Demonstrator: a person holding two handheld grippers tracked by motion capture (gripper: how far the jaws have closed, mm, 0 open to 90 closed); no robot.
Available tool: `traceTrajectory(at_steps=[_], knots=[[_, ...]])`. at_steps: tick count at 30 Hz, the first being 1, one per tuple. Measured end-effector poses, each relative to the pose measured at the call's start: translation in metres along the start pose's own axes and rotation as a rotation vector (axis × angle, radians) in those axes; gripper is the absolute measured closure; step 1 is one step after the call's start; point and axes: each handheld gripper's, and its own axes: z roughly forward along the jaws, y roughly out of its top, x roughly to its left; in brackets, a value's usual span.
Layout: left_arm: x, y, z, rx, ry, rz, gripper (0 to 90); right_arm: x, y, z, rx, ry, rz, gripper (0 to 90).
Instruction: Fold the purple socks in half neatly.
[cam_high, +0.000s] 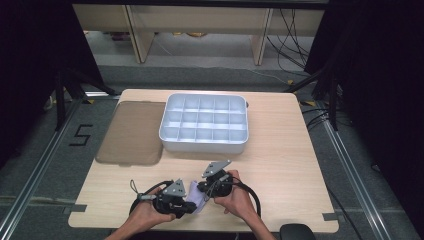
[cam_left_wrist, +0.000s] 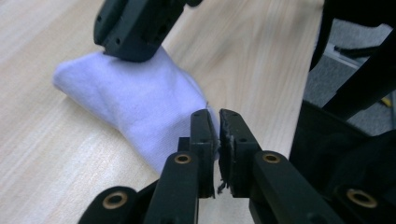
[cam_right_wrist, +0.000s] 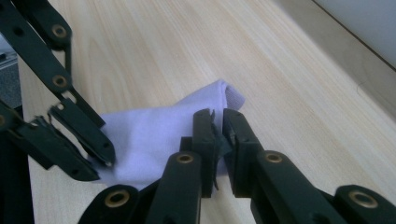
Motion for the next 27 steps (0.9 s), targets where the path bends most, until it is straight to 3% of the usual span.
traceTrajectory(at_steps=[1, 3, 5, 7, 8, 9, 10, 11, 12, 13, 14, 16, 18, 19, 20, 21, 23, 24, 27], knots=[[0.001, 0.001, -0.001, 0.013, 0.010, 0.033, 84.7, 0.000, 0.000, -0.001, 0.012, -0.001, -0.001, 84.2], [-0.001, 0.001, 0.000, 0.009, 0.018, 0.020, 85.4, -0.002, 0.000, -0.001, 0.007, 0.001, -0.021, 84.3], [0.002, 0.000, -0.001, 0.005, 0.009, 0.031, 85.8, -0.001, -0.001, -0.002, 0.008, 0.000, -0.007, 84.3], [0.003, 0.000, -0.001, 0.006, 0.015, 0.015, 86.3, 0.000, -0.002, -0.002, 0.005, 0.002, 0.006, 84.2], [0.004, -0.001, -0.002, 0.004, 0.017, 0.008, 86.3, -0.001, -0.002, -0.003, 0.014, 0.000, -0.015, 84.2], [0.005, -0.001, -0.003, 0.006, 0.024, 0.011, 86.3, 0.001, -0.003, -0.005, 0.029, -0.006, 0.023, 84.1], [0.006, -0.001, -0.003, 0.003, 0.027, 0.008, 86.3, -0.001, -0.004, -0.004, 0.004, -0.006, -0.006, 84.0], [0.009, -0.001, -0.004, 0.008, 0.036, 0.029, 86.2, -0.001, -0.004, -0.006, 0.015, -0.003, 0.006, 83.8], [0.009, -0.001, -0.005, 0.006, 0.049, 0.025, 86.1, -0.001, -0.005, -0.007, 0.021, -0.003, 0.020, 83.7], [0.010, -0.002, -0.005, 0.007, 0.060, 0.018, 85.8, -0.002, -0.006, -0.008, 0.010, -0.001, -0.009, 83.5], [0.013, -0.002, -0.007, 0.012, 0.063, 0.032, 85.5, -0.002, -0.007, -0.010, 0.011, -0.001, 0.005, 83.3], [0.015, -0.002, -0.007, 0.005, 0.056, 0.004, 85.5, -0.002, -0.008, -0.014, 0.017, 0.007, -0.001, 82.7], [0.015, -0.002, -0.007, 0.006, 0.054, 0.020, 85.4, -0.001, -0.010, -0.016, 0.008, 0.007, 0.012, 81.6], [0.014, -0.002, -0.006, 0.007, 0.058, 0.010, 85.3, -0.002, -0.010, -0.016, -0.006, 0.009, 0.007, 79.6], [0.015, -0.001, -0.007, 0.020, 0.062, 0.041, 85.3, -0.002, -0.010, -0.017, -0.011, 0.001, 0.033, 75.1], [0.014, -0.002, -0.006, 0.015, 0.062, 0.018, 85.2, -0.003, -0.009, -0.018, -0.018, -0.010, 0.049, 69.7], [0.013, -0.002, -0.006, 0.011, 0.061, 0.014, 85.2, -0.006, -0.008, -0.019, -0.039, -0.014, 0.069, 60.2], [0.015, -0.001, -0.007, 0.022, 0.062, 0.040, 85.1, -0.007, -0.007, -0.020, -0.029, -0.003, 0.077, 55.0], [0.015, -0.001, -0.007, 0.021, 0.062, 0.040, 85.1, -0.011, -0.006, -0.016, -0.008, 0.003, 0.108, 46.4]])
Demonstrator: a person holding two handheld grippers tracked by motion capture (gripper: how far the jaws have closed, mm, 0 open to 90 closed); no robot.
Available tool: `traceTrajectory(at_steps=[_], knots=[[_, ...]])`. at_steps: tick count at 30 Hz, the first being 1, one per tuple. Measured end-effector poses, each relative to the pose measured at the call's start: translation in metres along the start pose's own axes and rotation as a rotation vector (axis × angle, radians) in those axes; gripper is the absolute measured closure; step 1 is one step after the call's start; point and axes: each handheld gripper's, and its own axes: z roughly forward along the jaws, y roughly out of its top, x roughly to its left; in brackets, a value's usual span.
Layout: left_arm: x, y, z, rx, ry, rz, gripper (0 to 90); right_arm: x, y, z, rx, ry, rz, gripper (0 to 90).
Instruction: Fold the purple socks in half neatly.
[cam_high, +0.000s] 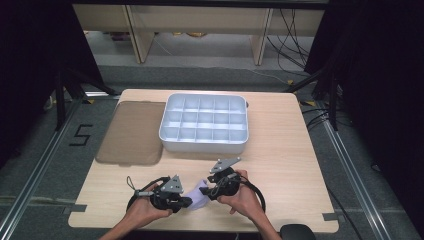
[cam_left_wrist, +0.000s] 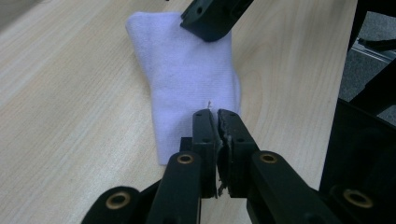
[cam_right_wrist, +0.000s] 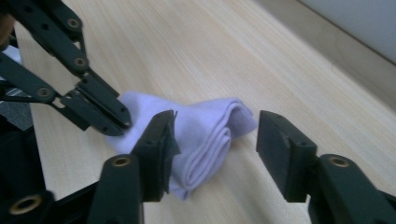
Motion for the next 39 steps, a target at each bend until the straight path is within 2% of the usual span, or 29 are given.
traceTrajectory(at_steps=[4, 5, 8, 10, 11, 12, 14, 17, 20, 21, 23, 24, 25, 26, 28, 29, 30, 31, 33, 34, 35, 39], knots=[[-0.001, 0.000, 0.001, 0.002, 0.001, -0.006, 84.9, -0.004, 0.002, 0.010, 0.019, 0.046, 0.019, 39.6], [-0.001, 0.000, 0.001, 0.001, 0.000, -0.008, 84.9, -0.004, 0.002, 0.013, 0.024, 0.072, 0.027, 38.4], [-0.001, 0.000, 0.001, 0.004, -0.002, -0.002, 84.7, -0.005, 0.004, 0.021, 0.070, 0.042, 0.005, 35.1], [-0.001, 0.001, 0.001, 0.004, 0.001, -0.004, 84.7, -0.006, 0.004, 0.024, 0.084, 0.049, -0.006, 35.0], [-0.001, 0.001, 0.001, 0.004, 0.001, -0.002, 84.7, -0.006, 0.004, 0.024, 0.087, 0.053, -0.004, 35.9], [-0.001, 0.001, 0.001, 0.004, 0.002, 0.011, 84.7, -0.008, 0.005, 0.025, 0.085, 0.061, -0.023, 37.6], [-0.001, 0.001, 0.000, 0.011, 0.004, 0.023, 84.3, -0.007, 0.004, 0.025, 0.095, 0.077, -0.008, 43.8], [-0.001, 0.001, 0.001, 0.006, 0.001, 0.017, 83.9, -0.006, 0.004, 0.025, 0.100, 0.104, -0.010, 53.1], [-0.002, 0.001, 0.001, 0.003, 0.002, 0.018, 83.2, -0.005, 0.003, 0.025, 0.098, 0.115, -0.024, 57.5], [-0.002, 0.001, 0.001, 0.002, 0.000, 0.018, 82.9, -0.004, 0.003, 0.025, 0.102, 0.120, -0.005, 59.2], [-0.002, 0.001, 0.001, 0.001, -0.006, 0.014, 81.8, -0.004, 0.003, 0.025, 0.104, 0.121, -0.002, 62.6], [-0.001, 0.001, 0.000, 0.003, -0.008, 0.015, 80.4, -0.002, 0.003, 0.024, 0.107, 0.121, 0.011, 63.8], [-0.002, 0.001, 0.000, -0.002, -0.018, -0.007, 78.1, -0.002, 0.003, 0.024, 0.105, 0.111, 0.005, 64.7], [-0.001, 0.002, -0.001, 0.000, -0.020, 0.008, 75.9, -0.001, 0.003, 0.025, 0.103, 0.114, 0.013, 65.3], [-0.002, 0.002, -0.003, -0.015, -0.023, 0.000, 71.8, -0.002, 0.003, 0.024, 0.099, 0.115, 0.013, 66.3], [-0.003, 0.001, -0.004, -0.027, -0.021, -0.024, 69.4, -0.003, 0.003, 0.025, 0.094, 0.112, 0.006, 66.8], [-0.002, 0.002, -0.007, -0.027, -0.022, -0.003, 66.3, -0.003, 0.003, 0.024, 0.093, 0.114, 0.007, 67.4], [-0.002, 0.001, -0.010, -0.034, -0.015, -0.021, 63.9, -0.002, 0.002, 0.024, 0.093, 0.111, 0.017, 67.9], [0.002, -0.002, -0.016, -0.038, 0.003, -0.011, 60.2, -0.002, 0.001, 0.024, 0.080, 0.110, 0.009, 68.5], [0.003, -0.004, -0.019, -0.049, 0.006, -0.042, 58.1, -0.001, 0.001, 0.023, 0.080, 0.117, 0.037, 68.9], [0.006, -0.007, -0.023, -0.045, 0.015, -0.031, 56.7, -0.002, 0.000, 0.023, 0.075, 0.109, 0.034, 69.2], [0.011, -0.021, -0.033, -0.049, 0.040, -0.091, 50.9, -0.002, 0.000, 0.023, 0.065, 0.113, 0.022, 70.3]])
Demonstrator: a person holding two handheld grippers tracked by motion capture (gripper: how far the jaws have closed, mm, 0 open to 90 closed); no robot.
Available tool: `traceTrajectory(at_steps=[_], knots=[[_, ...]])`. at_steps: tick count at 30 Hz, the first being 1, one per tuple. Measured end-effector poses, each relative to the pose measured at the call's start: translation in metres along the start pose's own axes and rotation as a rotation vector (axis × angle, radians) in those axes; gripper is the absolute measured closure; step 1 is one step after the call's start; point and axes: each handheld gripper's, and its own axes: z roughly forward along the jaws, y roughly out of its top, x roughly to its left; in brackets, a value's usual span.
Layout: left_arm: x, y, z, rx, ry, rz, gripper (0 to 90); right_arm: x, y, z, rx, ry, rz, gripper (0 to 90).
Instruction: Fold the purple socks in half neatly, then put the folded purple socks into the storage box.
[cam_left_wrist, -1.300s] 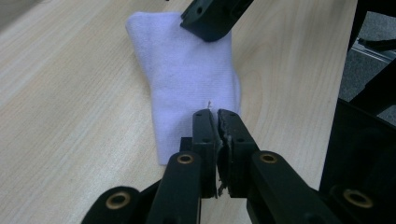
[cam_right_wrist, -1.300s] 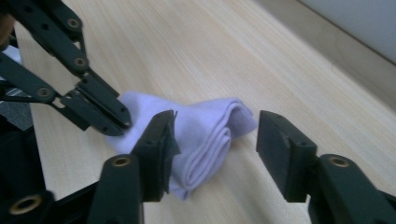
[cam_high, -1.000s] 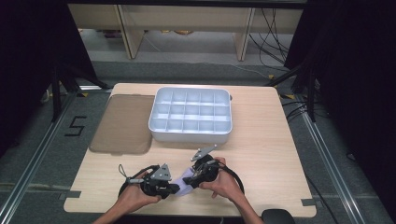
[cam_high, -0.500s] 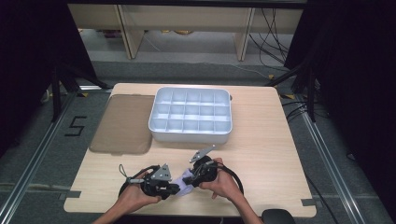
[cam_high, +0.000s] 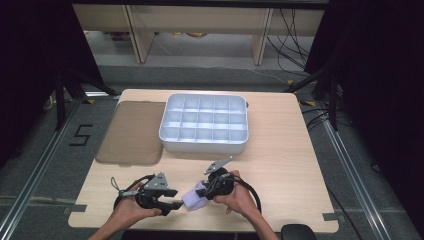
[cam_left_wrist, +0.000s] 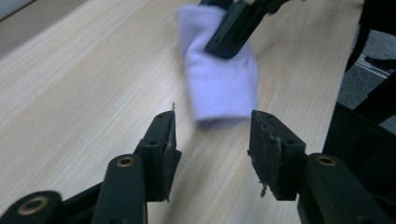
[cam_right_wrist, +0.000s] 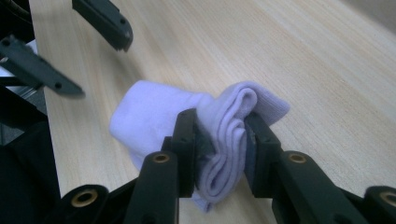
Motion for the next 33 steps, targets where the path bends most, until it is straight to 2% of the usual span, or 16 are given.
traceTrajectory(at_steps=[3, 7, 9, 10, 11, 13, 14, 15, 16, 17, 19, 20, 25, 27, 32, 33], knots=[[0.004, -0.007, -0.003, 0.009, 0.015, -0.008, 46.2, 0.001, 0.000, -0.001, -0.005, -0.012, 0.000, 70.7], [0.004, -0.017, -0.009, 0.008, 0.036, -0.059, 39.2, 0.002, 0.000, -0.006, -0.013, -0.011, 0.003, 71.1], [0.006, -0.018, -0.012, 0.026, 0.050, -0.027, 37.2, 0.003, 0.000, -0.007, -0.016, -0.015, 0.003, 71.2], [0.005, -0.019, -0.011, 0.011, 0.049, -0.042, 36.5, 0.003, 0.000, -0.008, -0.019, -0.020, 0.001, 71.2], [0.006, -0.020, -0.011, 0.029, 0.055, -0.047, 35.6, 0.004, 0.000, -0.009, -0.020, -0.010, 0.005, 71.2], [0.008, -0.022, -0.012, 0.037, 0.079, -0.022, 34.5, 0.003, 0.000, -0.011, -0.025, -0.020, -0.003, 71.2], [0.008, -0.022, -0.012, 0.037, 0.079, -0.029, 33.9, 0.005, 0.000, -0.012, -0.023, -0.027, 0.009, 71.3], [0.008, -0.023, -0.012, 0.017, 0.097, -0.049, 33.5, 0.004, 0.001, -0.013, -0.031, -0.018, -0.014, 71.3], [0.009, -0.023, -0.013, 0.017, 0.118, -0.048, 33.3, 0.005, 0.001, -0.014, -0.034, -0.031, -0.009, 71.3], [0.011, -0.023, -0.014, 0.024, 0.117, -0.042, 33.0, 0.005, 0.002, -0.015, -0.035, -0.034, -0.013, 71.3], [0.013, -0.024, -0.014, 0.015, 0.123, -0.067, 32.0, 0.006, 0.002, -0.017, -0.044, -0.049, -0.027, 71.3], [0.014, -0.024, -0.015, 0.019, 0.130, -0.061, 31.6, 0.007, 0.002, -0.017, -0.054, -0.037, -0.012, 71.3], [0.019, -0.026, -0.017, 0.015, 0.143, -0.091, 29.7, 0.008, 0.004, -0.024, -0.057, -0.051, -0.056, 71.3], [0.020, -0.026, -0.018, 0.016, 0.145, -0.097, 29.2, 0.009, 0.006, -0.030, -0.057, -0.054, -0.047, 71.3], [0.022, -0.027, -0.018, 0.031, 0.158, -0.068, 28.9, 0.008, 0.008, -0.041, -0.079, -0.081, -0.028, 71.3], [0.022, -0.028, -0.019, 0.033, 0.161, -0.061, 28.9, 0.006, 0.009, -0.044, -0.069, -0.093, -0.043, 71.3]])
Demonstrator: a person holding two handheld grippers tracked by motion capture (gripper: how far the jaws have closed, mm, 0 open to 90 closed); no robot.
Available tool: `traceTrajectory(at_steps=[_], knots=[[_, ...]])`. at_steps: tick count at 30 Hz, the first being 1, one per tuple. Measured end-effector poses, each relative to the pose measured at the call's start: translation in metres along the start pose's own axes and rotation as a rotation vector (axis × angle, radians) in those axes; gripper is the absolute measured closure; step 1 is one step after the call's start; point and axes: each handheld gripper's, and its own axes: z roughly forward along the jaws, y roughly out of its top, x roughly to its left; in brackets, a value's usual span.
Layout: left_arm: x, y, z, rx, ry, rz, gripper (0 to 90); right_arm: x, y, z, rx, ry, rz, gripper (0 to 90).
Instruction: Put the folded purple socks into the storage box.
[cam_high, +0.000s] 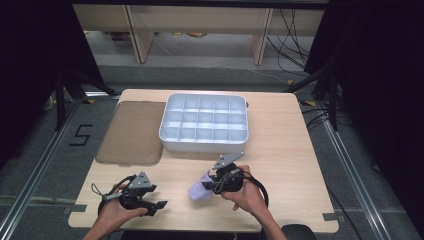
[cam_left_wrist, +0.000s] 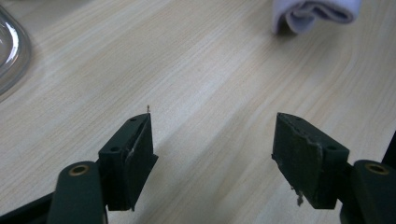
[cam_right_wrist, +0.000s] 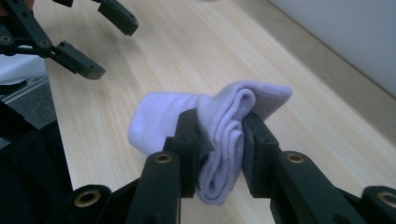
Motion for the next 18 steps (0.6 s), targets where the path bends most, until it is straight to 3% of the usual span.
traceTrajectory(at_steps=[6, 7, 9, 10, 11, 13, 14, 16, 17, 18], knots=[[0.000, -0.002, 0.000, 0.005, 0.004, -0.001, 28.9, -0.006, 0.006, -0.013, -0.011, -0.035, 0.001, 71.3], [-0.002, -0.002, 0.002, -0.001, -0.008, -0.020, 28.8, -0.007, 0.008, -0.016, -0.008, -0.048, 0.005, 71.3], [-0.002, -0.001, 0.002, 0.009, -0.009, -0.003, 28.7, -0.011, 0.011, -0.021, -0.007, -0.059, -0.002, 71.2], [-0.003, -0.001, 0.002, 0.002, -0.021, -0.011, 28.7, -0.012, 0.013, -0.023, -0.005, -0.069, 0.020, 71.3], [-0.003, -0.002, 0.003, -0.009, -0.020, -0.019, 28.7, -0.015, 0.015, -0.026, -0.007, -0.073, 0.019, 71.3], [-0.001, -0.002, 0.001, 0.008, -0.012, 0.012, 28.6, -0.019, 0.019, -0.032, -0.001, -0.084, 0.013, 71.2], [0.000, -0.002, 0.002, 0.005, -0.010, 0.009, 28.4, -0.023, 0.021, -0.035, 0.000, -0.090, -0.006, 71.2], [0.000, -0.003, 0.002, 0.006, 0.001, -0.010, 27.8, -0.027, 0.026, -0.044, 0.009, -0.109, 0.026, 71.2], [0.001, -0.002, 0.002, 0.008, 0.001, 0.010, 27.7, -0.028, 0.027, -0.046, -0.001, -0.114, 0.025, 71.2], [0.000, -0.003, 0.002, 0.008, 0.002, -0.007, 27.6, -0.031, 0.030, -0.048, -0.008, -0.122, 0.008, 71.2]])
